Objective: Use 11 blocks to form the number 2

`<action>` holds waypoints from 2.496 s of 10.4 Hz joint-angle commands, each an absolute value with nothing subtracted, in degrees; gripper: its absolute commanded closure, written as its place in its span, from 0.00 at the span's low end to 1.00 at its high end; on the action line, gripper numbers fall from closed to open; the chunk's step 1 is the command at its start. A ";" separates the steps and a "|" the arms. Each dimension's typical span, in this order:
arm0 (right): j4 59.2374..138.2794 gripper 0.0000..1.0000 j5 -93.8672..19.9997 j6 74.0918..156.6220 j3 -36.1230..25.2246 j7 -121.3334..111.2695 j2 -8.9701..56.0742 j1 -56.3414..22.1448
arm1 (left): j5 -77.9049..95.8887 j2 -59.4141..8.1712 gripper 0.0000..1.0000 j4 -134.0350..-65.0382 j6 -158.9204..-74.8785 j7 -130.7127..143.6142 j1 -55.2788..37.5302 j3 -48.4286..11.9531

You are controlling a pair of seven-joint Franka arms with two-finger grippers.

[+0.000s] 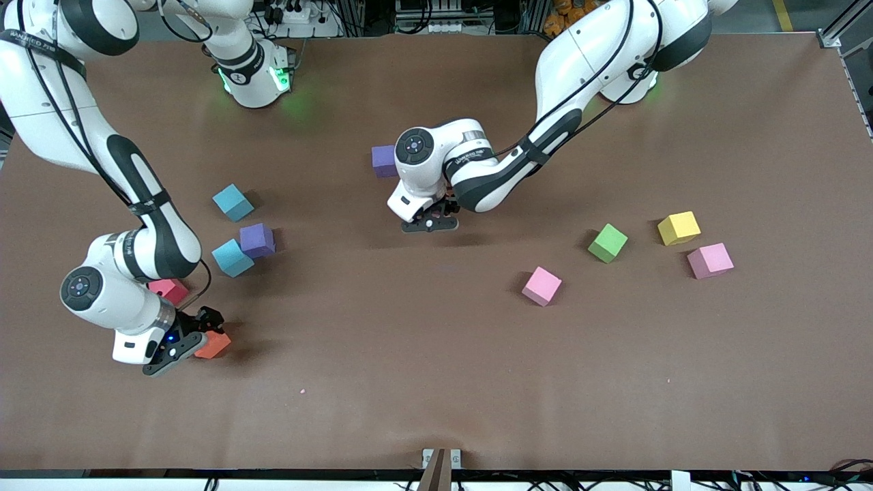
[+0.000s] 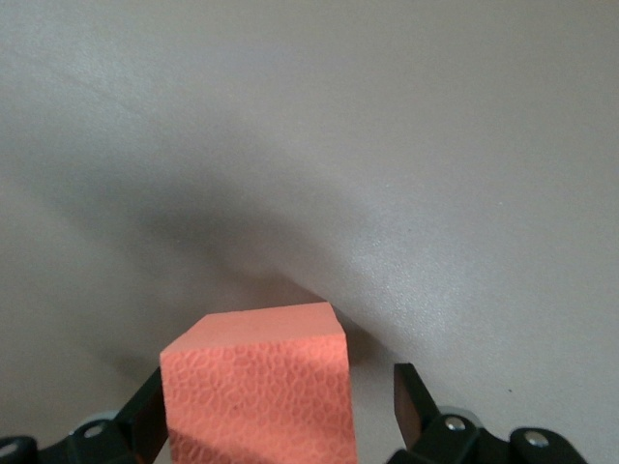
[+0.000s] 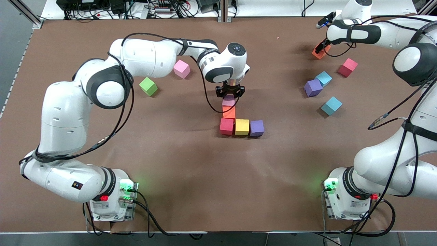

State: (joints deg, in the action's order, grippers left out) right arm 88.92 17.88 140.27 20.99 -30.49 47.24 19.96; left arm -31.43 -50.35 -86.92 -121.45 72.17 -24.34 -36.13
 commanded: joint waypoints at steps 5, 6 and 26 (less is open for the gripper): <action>89.21 0.61 17.31 139.31 21.27 -30.32 45.45 19.34 | -29.35 -48.79 0.00 -88.68 -120.94 73.83 -22.87 -35.42; 89.12 0.63 17.23 137.48 21.62 -30.24 44.48 18.90 | -29.44 -47.30 0.00 -88.59 -120.85 73.83 -21.20 -35.42; 104.03 0.72 17.84 128.32 21.09 25.98 29.98 -20.13 | -30.06 -45.79 0.00 -92.11 -125.86 93.60 3.87 -35.24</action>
State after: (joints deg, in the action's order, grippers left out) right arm 97.41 17.95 128.09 21.50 30.41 35.12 -20.15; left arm -30.11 -46.76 -90.34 -124.87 92.32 3.30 -34.88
